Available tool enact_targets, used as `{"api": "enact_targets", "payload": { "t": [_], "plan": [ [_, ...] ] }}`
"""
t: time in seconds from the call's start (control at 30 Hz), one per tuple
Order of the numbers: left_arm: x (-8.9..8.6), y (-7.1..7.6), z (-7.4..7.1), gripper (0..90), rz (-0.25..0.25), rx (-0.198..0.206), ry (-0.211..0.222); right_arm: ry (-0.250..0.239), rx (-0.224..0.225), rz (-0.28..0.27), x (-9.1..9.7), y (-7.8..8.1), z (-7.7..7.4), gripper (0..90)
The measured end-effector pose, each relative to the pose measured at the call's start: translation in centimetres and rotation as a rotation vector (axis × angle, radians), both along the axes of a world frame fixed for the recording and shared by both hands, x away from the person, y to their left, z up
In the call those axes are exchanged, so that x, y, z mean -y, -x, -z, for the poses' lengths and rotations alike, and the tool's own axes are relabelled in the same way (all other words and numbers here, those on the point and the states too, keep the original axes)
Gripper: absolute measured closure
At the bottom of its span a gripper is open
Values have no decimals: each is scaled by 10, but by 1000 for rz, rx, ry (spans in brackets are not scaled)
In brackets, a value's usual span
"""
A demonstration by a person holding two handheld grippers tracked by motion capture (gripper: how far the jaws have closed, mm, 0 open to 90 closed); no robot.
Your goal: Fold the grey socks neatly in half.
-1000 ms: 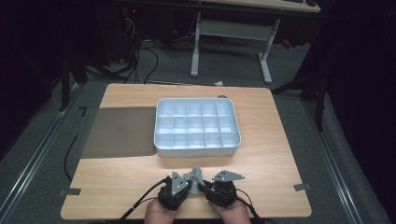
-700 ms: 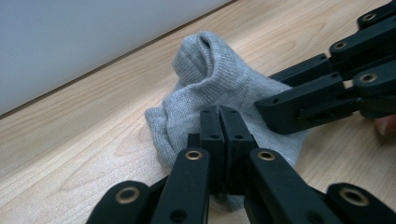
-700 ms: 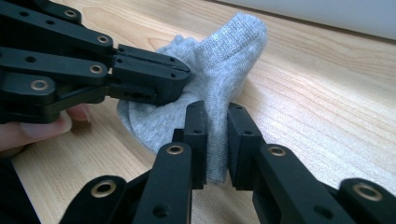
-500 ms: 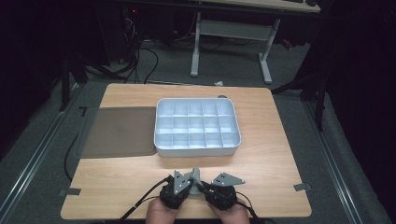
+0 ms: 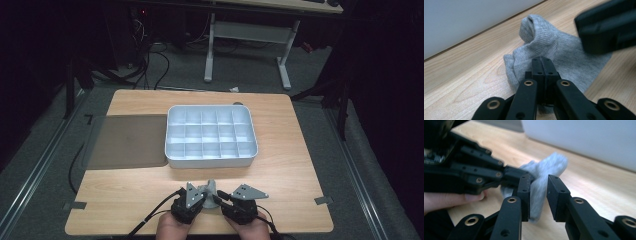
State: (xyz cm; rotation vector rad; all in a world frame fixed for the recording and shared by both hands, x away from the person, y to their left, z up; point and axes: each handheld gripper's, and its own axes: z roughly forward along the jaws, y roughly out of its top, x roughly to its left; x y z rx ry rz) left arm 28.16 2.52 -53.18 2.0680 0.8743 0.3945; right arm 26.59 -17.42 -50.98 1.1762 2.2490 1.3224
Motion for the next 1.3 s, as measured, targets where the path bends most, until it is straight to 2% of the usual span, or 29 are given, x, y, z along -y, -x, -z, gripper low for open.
{"api": "enact_targets", "payload": {
  "t": [0.07, 0.13, 0.23, 0.3, 0.33, 0.37, 0.43, 0.57, 0.7, 0.83, 1.03, 1.2, 1.27, 1.3],
  "plan": [
    [0, 0, 0, 899, 0, -1, 1, 0, 2, 9, 2, -1, -1, 726],
    [0, 0, 0, 899, 0, -3, 3, 7, -1, 40, 9, -5, 0, 703],
    [0, 0, 0, 899, 0, -4, 3, 37, -37, 77, 12, -11, 4, 649],
    [-1, -1, 0, 899, 1, -6, 5, 54, -60, 83, 10, -14, 7, 693],
    [-1, -1, 0, 899, 1, -6, 7, 75, -76, 76, 6, -15, 11, 758],
    [-1, -1, 0, 899, 2, -7, 8, 75, -76, 76, 6, -15, 11, 758],
    [-1, -1, 0, 899, 2, -7, 8, 118, -76, 69, -2, -14, 14, 846],
    [-1, -1, 0, 899, 2, -6, 7, 128, -74, 56, -10, -13, 17, 893],
    [0, 0, 0, 899, 2, -2, 1, 110, -51, 40, -15, -9, 14, 900],
    [2, 1, 0, 899, -1, 6, -7, 104, 9, 16, -26, -4, 10, 900],
    [1, 0, 0, 897, 9, 5, 1, 92, -5, 29, -20, -6, 12, 900],
    [-3, 1, -4, 861, 5, 18, 41, 92, -7, 44, -16, -7, 13, 900],
    [-6, 3, -9, 844, -8, 45, 58, 89, -11, 49, -15, -7, 13, 899],
    [-9, 5, -13, 834, -19, 74, 64, 88, -13, 47, -15, -8, 13, 897]
  ]
}}
